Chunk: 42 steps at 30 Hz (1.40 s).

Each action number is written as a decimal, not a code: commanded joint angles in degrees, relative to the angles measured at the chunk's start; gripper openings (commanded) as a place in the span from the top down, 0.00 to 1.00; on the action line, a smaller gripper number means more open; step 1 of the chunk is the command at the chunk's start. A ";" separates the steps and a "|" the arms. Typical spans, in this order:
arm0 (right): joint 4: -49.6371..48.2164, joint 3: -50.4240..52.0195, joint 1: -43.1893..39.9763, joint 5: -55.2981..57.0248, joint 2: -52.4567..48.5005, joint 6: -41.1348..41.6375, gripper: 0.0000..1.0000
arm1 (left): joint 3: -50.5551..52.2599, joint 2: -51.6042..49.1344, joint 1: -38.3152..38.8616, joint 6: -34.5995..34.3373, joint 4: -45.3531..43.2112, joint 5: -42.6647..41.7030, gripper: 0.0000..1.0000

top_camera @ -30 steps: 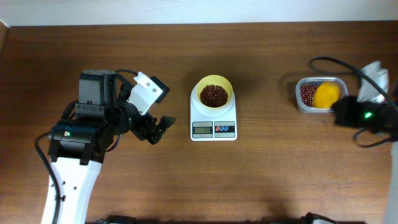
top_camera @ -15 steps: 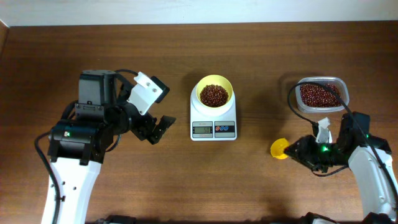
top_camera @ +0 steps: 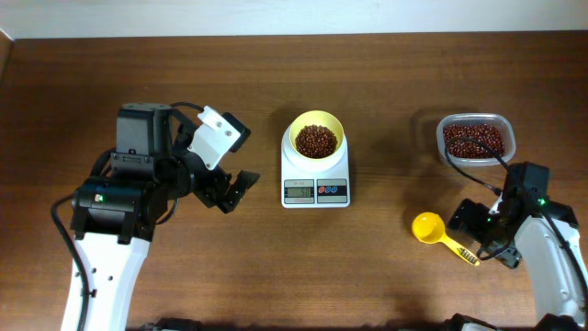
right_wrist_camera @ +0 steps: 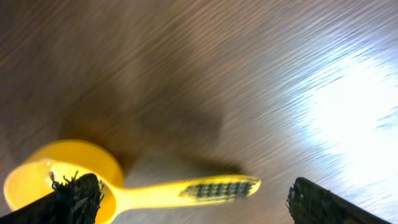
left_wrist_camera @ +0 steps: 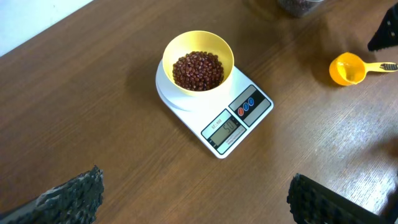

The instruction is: Scoop item into bowl and weigh 50g on scale

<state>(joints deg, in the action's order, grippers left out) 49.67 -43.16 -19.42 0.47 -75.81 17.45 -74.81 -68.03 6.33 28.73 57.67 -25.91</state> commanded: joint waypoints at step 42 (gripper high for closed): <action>-10.38 -13.55 -0.15 -47.19 41.18 -29.00 0.01 | -1.01 0.22 -0.22 0.74 -0.07 0.24 0.01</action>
<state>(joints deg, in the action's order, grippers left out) 39.00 -56.07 -19.42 -47.64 -37.39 -11.94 -74.81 -68.03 6.33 28.73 57.67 -25.91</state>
